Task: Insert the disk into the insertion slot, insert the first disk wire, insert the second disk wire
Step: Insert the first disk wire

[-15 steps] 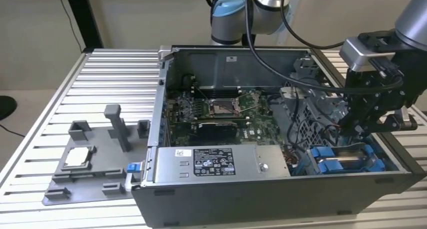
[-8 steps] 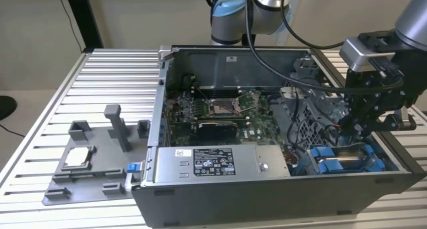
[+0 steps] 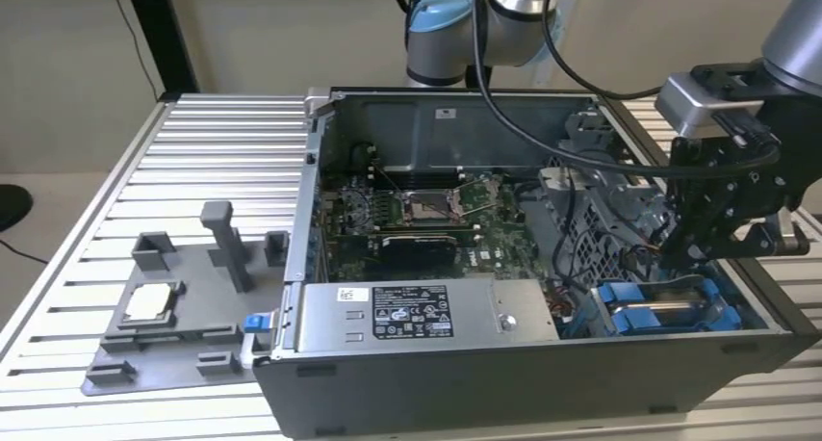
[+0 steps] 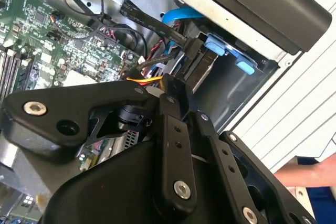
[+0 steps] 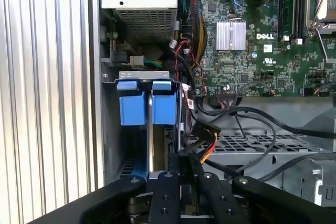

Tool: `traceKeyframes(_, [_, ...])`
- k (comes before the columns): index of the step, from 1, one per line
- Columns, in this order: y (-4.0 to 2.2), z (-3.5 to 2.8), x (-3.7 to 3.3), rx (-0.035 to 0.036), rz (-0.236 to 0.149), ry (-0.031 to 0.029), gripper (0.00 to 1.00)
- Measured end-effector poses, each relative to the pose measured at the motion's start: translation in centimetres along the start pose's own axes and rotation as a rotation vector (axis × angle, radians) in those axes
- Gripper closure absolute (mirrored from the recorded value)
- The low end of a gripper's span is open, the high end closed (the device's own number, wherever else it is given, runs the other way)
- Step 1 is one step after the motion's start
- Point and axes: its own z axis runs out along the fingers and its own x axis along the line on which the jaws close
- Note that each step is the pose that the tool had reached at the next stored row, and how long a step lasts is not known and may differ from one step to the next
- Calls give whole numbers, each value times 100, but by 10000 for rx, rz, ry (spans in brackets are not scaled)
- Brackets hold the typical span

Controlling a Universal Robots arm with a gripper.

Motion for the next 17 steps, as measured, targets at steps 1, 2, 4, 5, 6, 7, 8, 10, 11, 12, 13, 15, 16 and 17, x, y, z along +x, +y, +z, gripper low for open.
traceKeyframes(1, [0, 0, 0, 1, 100, 18, 100])
traceKeyframes(2, [0, 1, 0, 3, 224, 32, 100])
traceKeyframes(4, [0, 3, 0, 6, 499, 44, 100])
traceKeyframes(5, [-1, 4, 0, 8, 595, 50, 100])
traceKeyframes(6, [-8, 6, 0, 8, 637, 52, 100])
traceKeyframes(7, [-17, 7, 0, 6, 650, 54, 100])
traceKeyframes(8, [-27, 11, 1, 4, 661, 53, 100])
traceKeyframes(10, [-49, 18, 3, 2, 682, 52, 100])
traceKeyframes(11, [-60, 22, 4, 1, 692, 53, 100])
traceKeyframes(12, [-69, 27, 6, 1, 701, 52, 100])
traceKeyframes(13, [-77, 33, 8, 1, 707, 51, 100])
traceKeyframes(15, [-81, 43, 15, 1, 709, 53, 100])
traceKeyframes(16, [-82, 47, 24, 1, 711, 52, 100])
traceKeyframes(17, [-83, 52, 32, 1, 710, 49, 100])
